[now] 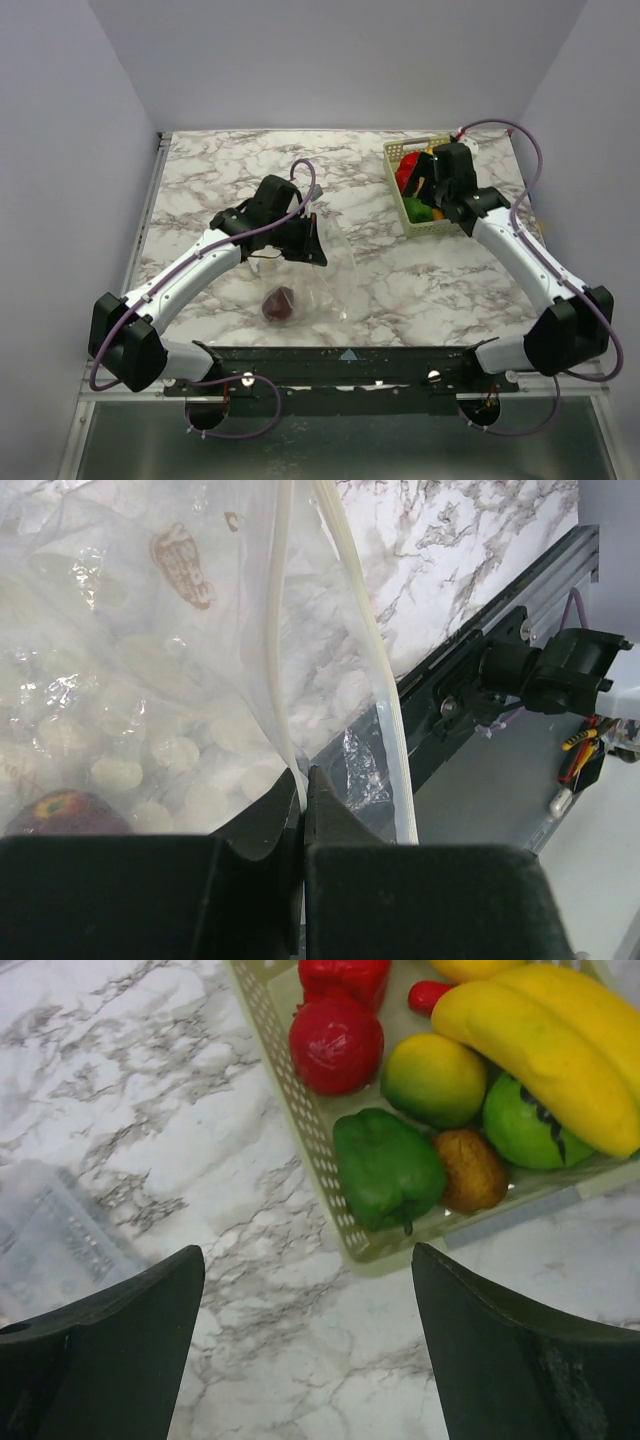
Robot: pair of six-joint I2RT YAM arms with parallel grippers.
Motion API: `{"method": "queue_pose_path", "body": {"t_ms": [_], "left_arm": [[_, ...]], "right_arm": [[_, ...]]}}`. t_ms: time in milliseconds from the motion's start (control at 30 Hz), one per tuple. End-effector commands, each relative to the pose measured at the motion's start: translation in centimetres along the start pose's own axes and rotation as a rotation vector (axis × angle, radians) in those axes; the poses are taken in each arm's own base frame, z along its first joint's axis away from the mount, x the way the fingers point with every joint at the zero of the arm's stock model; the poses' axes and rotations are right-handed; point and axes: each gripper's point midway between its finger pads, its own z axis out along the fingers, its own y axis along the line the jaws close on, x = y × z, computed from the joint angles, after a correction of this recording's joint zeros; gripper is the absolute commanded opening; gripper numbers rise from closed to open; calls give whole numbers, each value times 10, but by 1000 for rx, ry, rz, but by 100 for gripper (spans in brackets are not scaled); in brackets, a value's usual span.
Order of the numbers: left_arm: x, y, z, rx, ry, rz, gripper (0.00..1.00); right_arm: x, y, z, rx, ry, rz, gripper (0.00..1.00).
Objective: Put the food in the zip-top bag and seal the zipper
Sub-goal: Pick up the fake vegetable from the bin.
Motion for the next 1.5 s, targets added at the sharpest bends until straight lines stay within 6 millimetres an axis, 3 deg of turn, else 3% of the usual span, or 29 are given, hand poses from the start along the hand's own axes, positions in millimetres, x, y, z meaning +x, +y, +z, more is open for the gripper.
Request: {"method": "queue_pose_path", "body": {"t_ms": [0, 100, 367, 733, 1033, 1233, 1333, 1467], "left_arm": [[-5, -14, -7, 49, -23, 36, 0], [-5, -14, -7, 53, -24, 38, 0], [-4, -16, -7, 66, -14, 36, 0], [-2, -16, -2, 73, 4, 28, 0], [-3, -15, -2, 72, 3, 27, 0], [-2, -16, -2, 72, 4, 27, 0], [-2, -16, -2, 74, 5, 27, 0], [-2, -14, -1, 67, 4, 27, 0]], "right_arm": [[-5, -21, 28, 100, 78, -146, 87], [-8, -32, 51, 80, 124, -142, 87], [25, -48, 102, 4, 294, -140, 82], [76, -49, 129, -72, 420, -136, 84], [69, -44, 130, -86, 405, -137, 76], [75, -48, 131, -72, 425, -141, 68], [66, -42, 128, -89, 405, -130, 59], [36, -32, 115, -103, 331, -122, 43]]}}
